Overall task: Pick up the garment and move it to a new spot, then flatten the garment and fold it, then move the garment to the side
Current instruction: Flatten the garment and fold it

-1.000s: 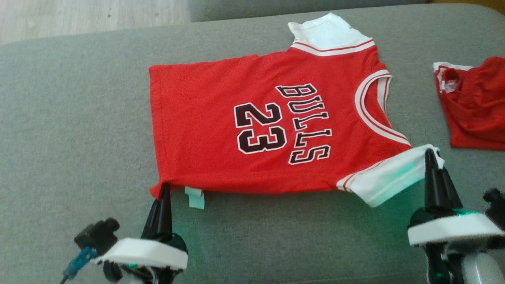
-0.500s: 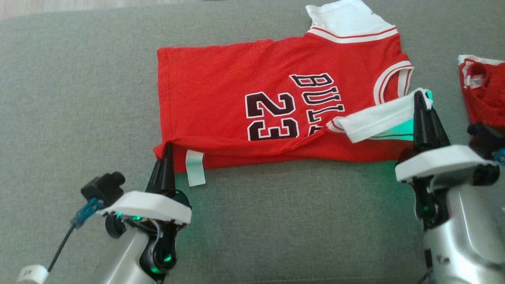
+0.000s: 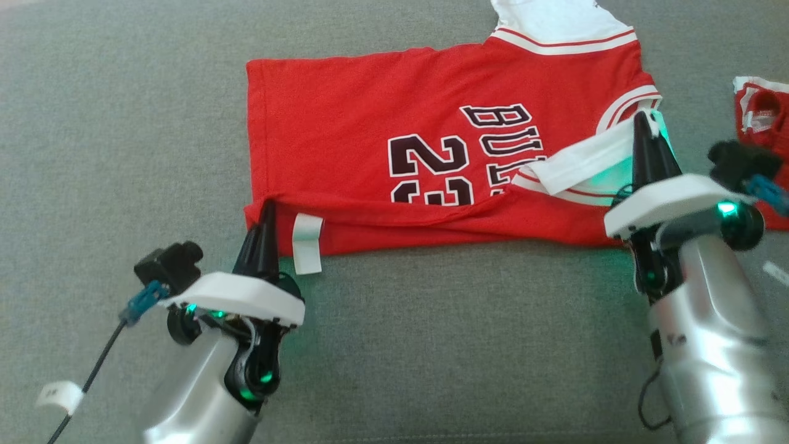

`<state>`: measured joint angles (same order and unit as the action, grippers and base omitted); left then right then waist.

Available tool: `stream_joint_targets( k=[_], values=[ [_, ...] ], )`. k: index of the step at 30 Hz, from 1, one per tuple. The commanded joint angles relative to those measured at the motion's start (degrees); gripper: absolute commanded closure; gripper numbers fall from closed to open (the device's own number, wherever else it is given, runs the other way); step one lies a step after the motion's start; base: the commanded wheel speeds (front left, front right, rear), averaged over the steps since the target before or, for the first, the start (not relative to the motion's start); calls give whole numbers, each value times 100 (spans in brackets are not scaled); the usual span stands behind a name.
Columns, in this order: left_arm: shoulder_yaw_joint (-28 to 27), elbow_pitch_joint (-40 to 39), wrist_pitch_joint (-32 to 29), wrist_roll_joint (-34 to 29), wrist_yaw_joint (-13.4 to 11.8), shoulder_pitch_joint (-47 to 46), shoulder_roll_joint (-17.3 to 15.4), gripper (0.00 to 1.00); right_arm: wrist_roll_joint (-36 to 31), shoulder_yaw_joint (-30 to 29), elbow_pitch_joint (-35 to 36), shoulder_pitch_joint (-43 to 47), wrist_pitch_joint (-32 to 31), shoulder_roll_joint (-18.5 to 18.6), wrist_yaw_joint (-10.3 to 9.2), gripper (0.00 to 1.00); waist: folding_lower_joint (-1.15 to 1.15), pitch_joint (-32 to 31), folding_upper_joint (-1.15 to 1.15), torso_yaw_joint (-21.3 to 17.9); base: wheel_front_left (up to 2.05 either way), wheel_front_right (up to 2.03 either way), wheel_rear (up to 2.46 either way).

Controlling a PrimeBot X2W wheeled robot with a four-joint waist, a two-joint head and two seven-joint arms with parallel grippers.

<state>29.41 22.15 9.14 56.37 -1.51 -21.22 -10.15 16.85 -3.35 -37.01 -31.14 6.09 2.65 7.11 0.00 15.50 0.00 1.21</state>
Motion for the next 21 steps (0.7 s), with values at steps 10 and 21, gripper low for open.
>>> stream_joint_targets(
  k=[10,21],
  values=[
    [-155,-29,26,-200,-20,-732,-48,0,-264,85,-1206,-1243,128,22,37,0,0,31,0,24,0,0,0],
    [-243,-331,405,-462,24,-571,-238,0,-467,49,-1692,-1847,720,22,37,0,0,-22,0,-47,0,0,0]
  ],
)
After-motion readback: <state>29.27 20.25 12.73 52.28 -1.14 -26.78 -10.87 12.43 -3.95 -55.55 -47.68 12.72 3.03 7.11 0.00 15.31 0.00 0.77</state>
